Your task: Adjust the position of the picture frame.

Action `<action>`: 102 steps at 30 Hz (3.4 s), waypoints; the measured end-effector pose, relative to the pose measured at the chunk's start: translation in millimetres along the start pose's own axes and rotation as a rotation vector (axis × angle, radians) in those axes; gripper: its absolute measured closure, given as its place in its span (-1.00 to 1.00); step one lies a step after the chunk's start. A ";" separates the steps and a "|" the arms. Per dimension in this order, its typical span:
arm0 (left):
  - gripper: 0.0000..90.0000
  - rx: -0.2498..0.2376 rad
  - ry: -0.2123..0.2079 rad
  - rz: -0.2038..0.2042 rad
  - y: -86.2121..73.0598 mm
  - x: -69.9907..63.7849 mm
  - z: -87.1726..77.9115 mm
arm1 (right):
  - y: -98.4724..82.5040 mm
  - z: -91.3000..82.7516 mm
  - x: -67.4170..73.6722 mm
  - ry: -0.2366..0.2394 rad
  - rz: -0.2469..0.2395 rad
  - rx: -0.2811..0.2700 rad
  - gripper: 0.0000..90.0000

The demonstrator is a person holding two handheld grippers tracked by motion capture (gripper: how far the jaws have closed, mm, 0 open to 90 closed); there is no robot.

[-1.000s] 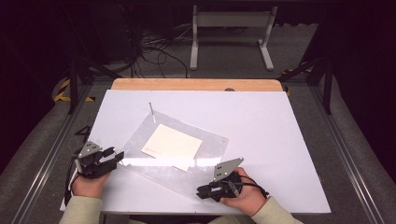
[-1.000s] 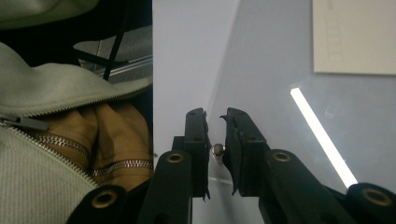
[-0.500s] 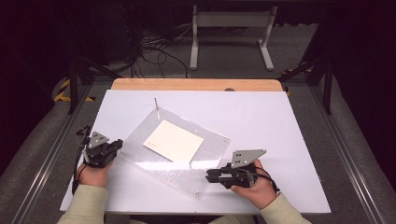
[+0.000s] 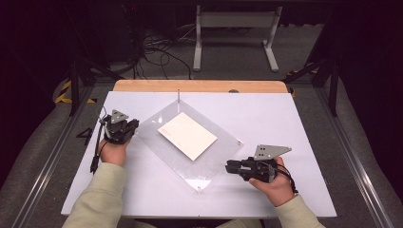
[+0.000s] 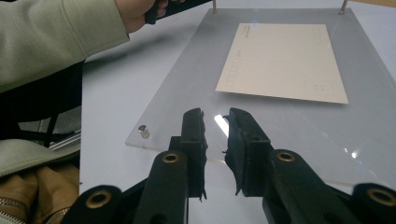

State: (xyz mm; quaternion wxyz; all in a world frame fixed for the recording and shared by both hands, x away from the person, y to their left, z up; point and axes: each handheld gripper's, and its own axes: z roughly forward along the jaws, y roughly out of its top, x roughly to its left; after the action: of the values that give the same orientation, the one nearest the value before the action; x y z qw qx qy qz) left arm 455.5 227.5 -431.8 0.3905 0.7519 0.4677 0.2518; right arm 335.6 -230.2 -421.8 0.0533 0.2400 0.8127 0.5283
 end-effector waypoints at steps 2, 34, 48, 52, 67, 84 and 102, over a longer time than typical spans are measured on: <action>0.88 -0.007 -0.007 -0.007 1.6 -2.9 5.3 | -1.7 -2.4 -3.3 -0.014 0.010 -0.004 0.66; -0.14 -0.094 -0.144 0.009 -30.6 -34.5 -45.5 | -7.1 3.1 -89.2 -0.360 0.084 0.095 0.58; -0.15 -0.094 -0.217 0.042 -32.5 -36.3 -54.4 | -13.5 14.0 -96.9 -0.351 0.040 0.166 0.84; -0.16 -0.081 -0.230 0.048 -34.1 -35.5 -55.7 | -11.8 13.2 -94.6 -0.312 0.023 0.194 0.85; -0.15 -0.042 -0.233 0.032 -40.7 -28.4 -53.6 | -6.2 18.3 -41.0 -0.087 -0.087 0.369 0.84; -0.14 0.035 -0.106 -0.138 -46.5 -5.0 -30.7 | -8.3 27.2 -2.7 0.073 -0.096 0.417 0.80; 0.88 0.022 0.060 -0.044 -0.8 -2.5 12.0 | -1.7 4.3 -2.0 0.032 -0.089 0.257 0.67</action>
State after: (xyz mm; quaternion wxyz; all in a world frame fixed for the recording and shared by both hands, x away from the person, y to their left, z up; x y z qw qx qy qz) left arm 463.0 221.3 -439.3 0.3735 0.7379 0.4983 0.2604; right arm 338.2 -228.0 -425.4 0.0323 0.2001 0.8842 0.4209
